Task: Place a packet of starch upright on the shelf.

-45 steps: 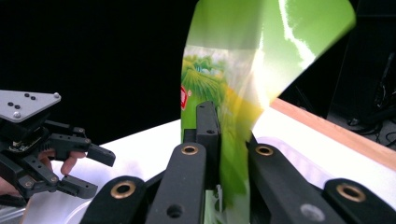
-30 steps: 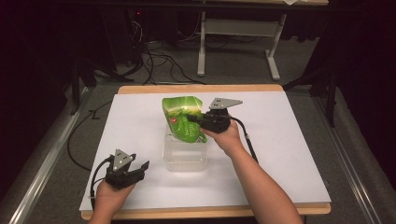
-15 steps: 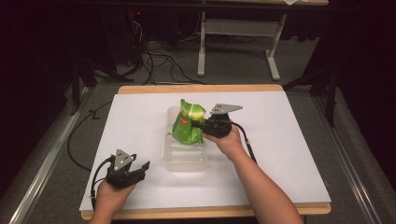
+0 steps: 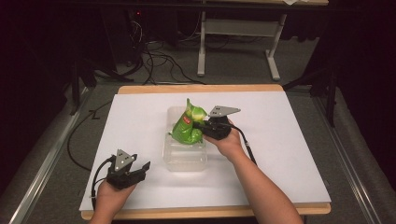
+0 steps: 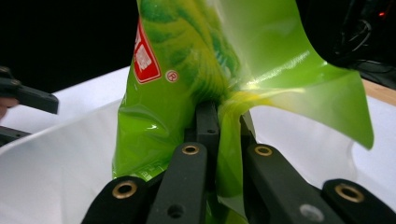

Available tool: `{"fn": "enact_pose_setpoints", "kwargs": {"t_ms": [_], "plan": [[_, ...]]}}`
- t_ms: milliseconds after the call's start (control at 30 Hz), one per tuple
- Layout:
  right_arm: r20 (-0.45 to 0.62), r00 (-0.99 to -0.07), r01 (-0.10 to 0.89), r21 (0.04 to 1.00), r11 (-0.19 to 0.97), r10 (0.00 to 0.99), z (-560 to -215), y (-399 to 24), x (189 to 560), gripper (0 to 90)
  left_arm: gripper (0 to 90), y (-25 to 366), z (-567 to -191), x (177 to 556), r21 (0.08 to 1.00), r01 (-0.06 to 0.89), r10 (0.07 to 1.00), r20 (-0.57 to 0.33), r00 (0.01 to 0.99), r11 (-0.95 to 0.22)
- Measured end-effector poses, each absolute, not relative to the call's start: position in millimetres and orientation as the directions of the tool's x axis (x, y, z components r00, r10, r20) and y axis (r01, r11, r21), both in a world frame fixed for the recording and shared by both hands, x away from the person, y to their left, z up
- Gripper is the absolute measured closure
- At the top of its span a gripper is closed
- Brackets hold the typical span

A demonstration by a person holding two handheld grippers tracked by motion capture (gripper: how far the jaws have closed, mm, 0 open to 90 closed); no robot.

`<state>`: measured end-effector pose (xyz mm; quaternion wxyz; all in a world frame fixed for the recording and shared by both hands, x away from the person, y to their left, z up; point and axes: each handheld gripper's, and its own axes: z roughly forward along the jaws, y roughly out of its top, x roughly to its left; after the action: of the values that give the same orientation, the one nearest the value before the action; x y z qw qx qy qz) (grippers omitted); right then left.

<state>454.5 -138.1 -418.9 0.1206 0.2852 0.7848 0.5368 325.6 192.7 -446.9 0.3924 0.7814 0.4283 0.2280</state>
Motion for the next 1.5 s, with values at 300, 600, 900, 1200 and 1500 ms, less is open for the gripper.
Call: {"fn": "enact_pose_setpoints", "kwargs": {"t_ms": [300, 600, 900, 1200, 1500], "plan": [[0.074, -0.783, 0.318, 0.901, 0.295, 0.617, -416.2, -134.0, 456.1, 89.5, 41.3, 192.0, -446.9, 325.8, 0.806, 0.49, 0.845, 0.025, 0.534, -0.333], [0.168, -0.842, 0.275, 0.951, 0.139, 0.513, -372.7, -131.7, 434.8, 89.6, 41.3, 192.5, -447.3, 326.3, 0.805, 0.491, 0.845, 0.025, 0.534, -0.334], [0.153, -0.803, 0.346, 0.907, 0.241, 0.576, -387.7, -131.1, 444.2, 89.6, 41.4, 192.3, -446.3, 325.9, 0.811, 0.483, 0.845, 0.026, 0.534, -0.33], [0.156, -0.801, 0.379, 0.879, 0.289, 0.578, -415.1, -122.3, 443.4, 89.6, 41.4, 191.7, -445.5, 325.1, 0.812, 0.48, 0.844, 0.027, 0.536, -0.331], [0.277, -0.771, 0.427, 0.893, 0.142, 0.573, -406.7, -131.3, 450.0, 89.3, 41.4, 192.3, -445.9, 326.3, 0.813, 0.479, 0.844, 0.027, 0.536, -0.331]]}}
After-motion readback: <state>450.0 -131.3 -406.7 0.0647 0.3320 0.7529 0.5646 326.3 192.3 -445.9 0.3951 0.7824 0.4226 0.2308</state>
